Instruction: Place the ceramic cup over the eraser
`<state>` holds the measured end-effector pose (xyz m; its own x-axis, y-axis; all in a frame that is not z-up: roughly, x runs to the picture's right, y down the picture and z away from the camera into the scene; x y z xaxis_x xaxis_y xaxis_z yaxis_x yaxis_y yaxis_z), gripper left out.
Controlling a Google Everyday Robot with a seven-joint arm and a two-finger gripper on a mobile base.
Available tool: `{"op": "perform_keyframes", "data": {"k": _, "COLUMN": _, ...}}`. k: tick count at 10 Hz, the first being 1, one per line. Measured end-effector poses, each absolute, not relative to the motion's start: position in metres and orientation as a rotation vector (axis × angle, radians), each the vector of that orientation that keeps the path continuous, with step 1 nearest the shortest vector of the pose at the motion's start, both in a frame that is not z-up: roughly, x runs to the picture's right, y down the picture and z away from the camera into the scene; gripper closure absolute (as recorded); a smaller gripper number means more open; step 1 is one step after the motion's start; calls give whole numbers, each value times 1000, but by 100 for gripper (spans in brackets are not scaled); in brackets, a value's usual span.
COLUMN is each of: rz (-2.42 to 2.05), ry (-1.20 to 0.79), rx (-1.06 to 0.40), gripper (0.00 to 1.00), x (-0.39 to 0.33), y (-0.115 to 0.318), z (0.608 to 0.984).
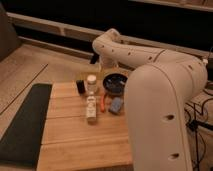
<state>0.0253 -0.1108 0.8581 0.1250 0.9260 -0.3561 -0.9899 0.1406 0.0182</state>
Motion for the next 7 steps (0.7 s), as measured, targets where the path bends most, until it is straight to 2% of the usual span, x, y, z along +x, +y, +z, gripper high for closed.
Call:
{"op": "perform_keyframes", "data": {"k": 4, "rz": 1309, "ry": 312, "rx": -251, "gripper": 35, "x": 6, "y": -123, "z": 888}}
{"op": "perform_keyframes", "data": {"k": 7, "rz": 1198, "ry": 160, "rx": -280, "gripper": 35, "x": -40, "y": -134, "z": 918}}
